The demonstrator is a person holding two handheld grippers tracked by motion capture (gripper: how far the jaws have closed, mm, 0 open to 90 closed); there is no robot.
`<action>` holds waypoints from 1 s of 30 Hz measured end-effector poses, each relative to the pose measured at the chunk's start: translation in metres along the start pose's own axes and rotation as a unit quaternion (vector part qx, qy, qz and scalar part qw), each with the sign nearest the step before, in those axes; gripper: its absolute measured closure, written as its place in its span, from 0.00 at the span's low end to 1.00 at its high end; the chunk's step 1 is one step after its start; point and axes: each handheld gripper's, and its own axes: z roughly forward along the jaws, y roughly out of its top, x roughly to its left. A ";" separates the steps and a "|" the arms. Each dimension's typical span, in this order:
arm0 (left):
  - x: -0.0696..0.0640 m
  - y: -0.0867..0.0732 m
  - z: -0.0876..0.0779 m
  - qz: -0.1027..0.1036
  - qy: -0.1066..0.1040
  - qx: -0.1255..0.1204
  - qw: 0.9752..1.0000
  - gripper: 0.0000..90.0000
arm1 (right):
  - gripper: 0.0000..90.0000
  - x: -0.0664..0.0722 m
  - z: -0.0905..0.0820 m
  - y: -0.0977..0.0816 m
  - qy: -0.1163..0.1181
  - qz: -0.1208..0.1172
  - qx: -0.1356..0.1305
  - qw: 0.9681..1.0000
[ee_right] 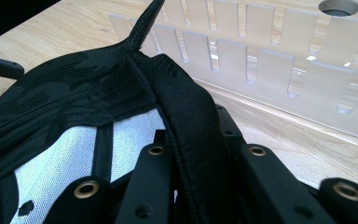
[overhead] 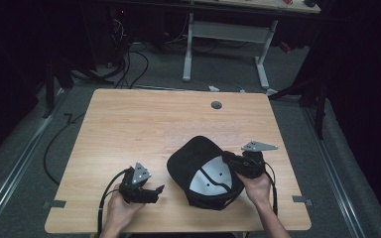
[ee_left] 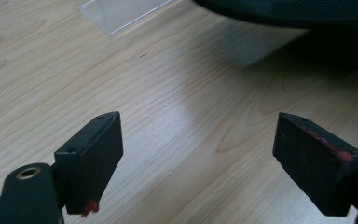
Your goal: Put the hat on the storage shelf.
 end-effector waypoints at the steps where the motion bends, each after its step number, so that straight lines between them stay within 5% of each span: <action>1: -0.002 0.000 0.001 0.002 -0.002 0.001 1.000 0.18 | 0.90 0.001 0.000 0.001 -0.001 0.000 0.002 1.000; 16: -0.025 0.002 0.012 0.025 -0.027 -0.006 0.999 0.18 | 0.89 0.011 0.004 0.015 0.007 -0.009 0.014 1.000; 24: -0.028 0.003 0.011 0.033 -0.027 -0.010 0.999 0.18 | 0.89 0.014 0.009 0.016 0.010 -0.010 0.028 1.000; 30: -0.033 0.005 0.007 0.063 -0.023 -0.013 0.998 0.18 | 0.89 0.017 0.010 0.016 0.007 -0.017 0.039 0.999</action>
